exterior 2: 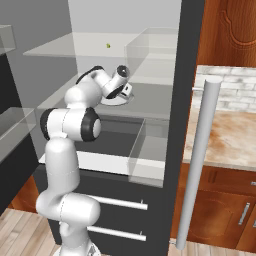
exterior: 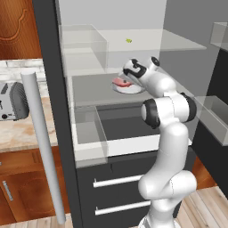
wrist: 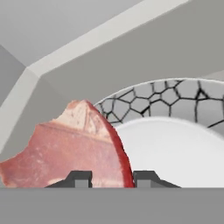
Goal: Transport the steak from the fridge to the microwave and turn on the microwave.
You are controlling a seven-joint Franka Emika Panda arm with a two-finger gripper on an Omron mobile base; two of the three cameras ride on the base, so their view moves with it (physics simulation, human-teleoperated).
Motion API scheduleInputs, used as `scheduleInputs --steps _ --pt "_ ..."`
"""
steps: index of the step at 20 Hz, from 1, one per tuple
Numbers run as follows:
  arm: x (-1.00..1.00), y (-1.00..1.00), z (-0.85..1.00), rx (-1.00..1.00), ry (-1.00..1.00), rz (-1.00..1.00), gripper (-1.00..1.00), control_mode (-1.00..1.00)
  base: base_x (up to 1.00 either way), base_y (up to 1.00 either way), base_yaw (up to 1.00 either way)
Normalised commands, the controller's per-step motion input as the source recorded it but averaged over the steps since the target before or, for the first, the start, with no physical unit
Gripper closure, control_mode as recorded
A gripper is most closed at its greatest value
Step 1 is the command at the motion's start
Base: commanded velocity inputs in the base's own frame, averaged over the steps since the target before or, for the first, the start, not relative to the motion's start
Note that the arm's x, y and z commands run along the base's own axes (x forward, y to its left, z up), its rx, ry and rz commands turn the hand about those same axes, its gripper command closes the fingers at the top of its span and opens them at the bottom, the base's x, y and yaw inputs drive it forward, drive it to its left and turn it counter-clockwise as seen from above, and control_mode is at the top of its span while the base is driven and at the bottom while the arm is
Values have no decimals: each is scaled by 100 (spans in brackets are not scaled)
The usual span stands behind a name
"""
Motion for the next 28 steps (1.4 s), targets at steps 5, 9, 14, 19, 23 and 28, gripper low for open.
scheduleInputs --steps 5,9,14,19,23,28 --pt "-17 8 0 4 0 -1 100 -100 0 0 0" --pt "-17 17 6 0 0 -5 100 -100 0 0 0" --pt "-21 12 11 0 -1 -5 100 -100 0 0 0" --pt "-32 11 15 0 -6 -2 100 -100 0 0 0" --pt "-35 4 25 0 -1 -4 100 -100 0 0 0" --pt "-46 0 20 -1 -2 -6 100 -100 0 0 0"
